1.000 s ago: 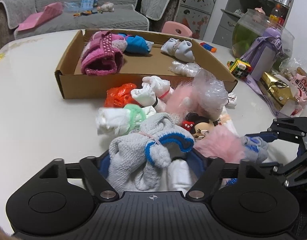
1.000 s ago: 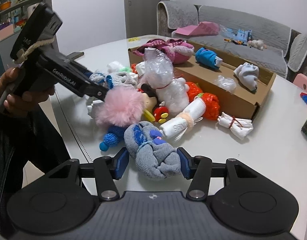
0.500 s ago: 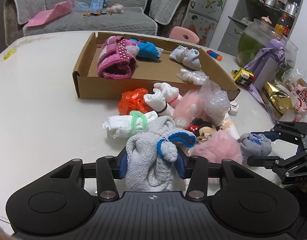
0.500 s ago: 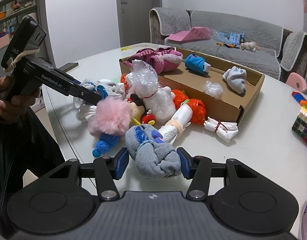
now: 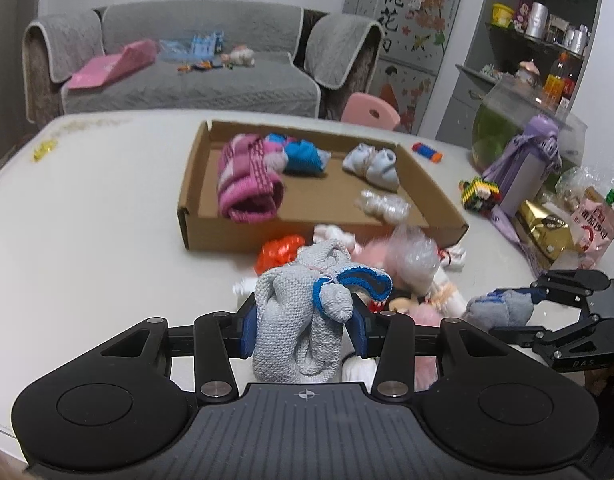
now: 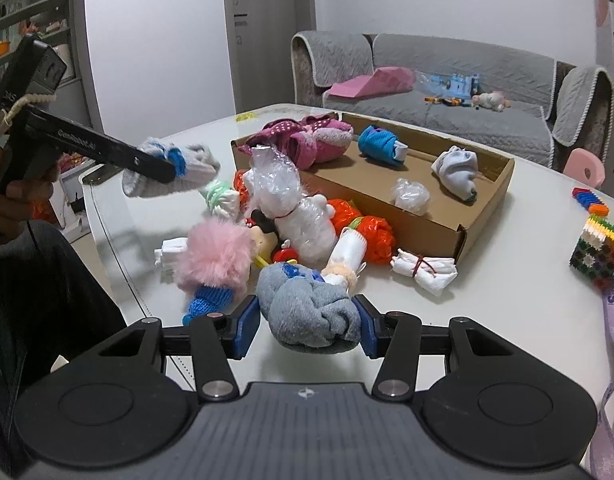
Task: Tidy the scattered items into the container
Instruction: 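Carry both sock bundles into the box and open both grippers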
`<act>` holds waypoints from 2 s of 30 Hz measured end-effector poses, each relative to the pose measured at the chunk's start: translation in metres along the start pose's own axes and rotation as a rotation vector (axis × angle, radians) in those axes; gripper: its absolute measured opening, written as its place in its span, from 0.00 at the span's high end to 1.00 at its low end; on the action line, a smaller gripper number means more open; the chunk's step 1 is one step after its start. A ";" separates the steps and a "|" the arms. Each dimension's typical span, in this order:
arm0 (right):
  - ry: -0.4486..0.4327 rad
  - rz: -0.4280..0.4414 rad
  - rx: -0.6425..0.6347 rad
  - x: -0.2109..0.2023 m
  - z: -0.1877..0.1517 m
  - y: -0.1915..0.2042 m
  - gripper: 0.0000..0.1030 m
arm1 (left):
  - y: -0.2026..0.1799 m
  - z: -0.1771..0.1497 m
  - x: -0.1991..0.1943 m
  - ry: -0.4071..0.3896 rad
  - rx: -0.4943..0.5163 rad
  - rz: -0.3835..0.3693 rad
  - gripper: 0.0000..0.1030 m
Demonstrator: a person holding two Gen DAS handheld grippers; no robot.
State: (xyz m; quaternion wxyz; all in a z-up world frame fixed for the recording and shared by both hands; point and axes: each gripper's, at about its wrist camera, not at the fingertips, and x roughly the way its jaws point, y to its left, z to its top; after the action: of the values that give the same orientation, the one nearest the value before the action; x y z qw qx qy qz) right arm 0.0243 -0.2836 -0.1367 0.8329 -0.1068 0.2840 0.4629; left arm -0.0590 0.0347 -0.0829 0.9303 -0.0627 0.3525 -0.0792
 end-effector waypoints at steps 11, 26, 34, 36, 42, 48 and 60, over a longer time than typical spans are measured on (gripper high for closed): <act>-0.105 -0.009 0.068 -0.022 0.007 -0.017 0.56 | -0.001 0.018 -0.017 -0.050 0.013 0.018 0.51; -0.267 -0.089 0.163 -0.050 0.026 -0.053 0.56 | -0.009 0.077 -0.032 -0.137 0.066 0.068 0.51; -0.326 -0.096 0.184 -0.051 0.048 -0.071 0.56 | -0.024 0.110 -0.010 -0.144 0.103 0.054 0.51; -0.338 -0.095 0.190 -0.049 0.056 -0.077 0.56 | -0.027 0.117 -0.001 -0.138 0.111 0.051 0.51; -0.340 -0.088 0.161 -0.033 0.085 -0.086 0.56 | -0.037 0.137 0.028 -0.121 0.128 0.049 0.51; -0.320 -0.065 0.125 0.000 0.116 -0.090 0.56 | -0.038 0.151 0.066 -0.075 0.123 0.056 0.51; -0.168 -0.062 0.124 0.084 0.117 -0.111 0.56 | -0.030 0.155 0.150 0.054 0.098 0.095 0.51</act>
State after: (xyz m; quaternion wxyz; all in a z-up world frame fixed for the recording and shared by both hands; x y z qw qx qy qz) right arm 0.1943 -0.2332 -0.0988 0.8726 -0.0247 0.2379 0.4258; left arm 0.1514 -0.0140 -0.0595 0.9251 0.0020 0.3760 -0.0537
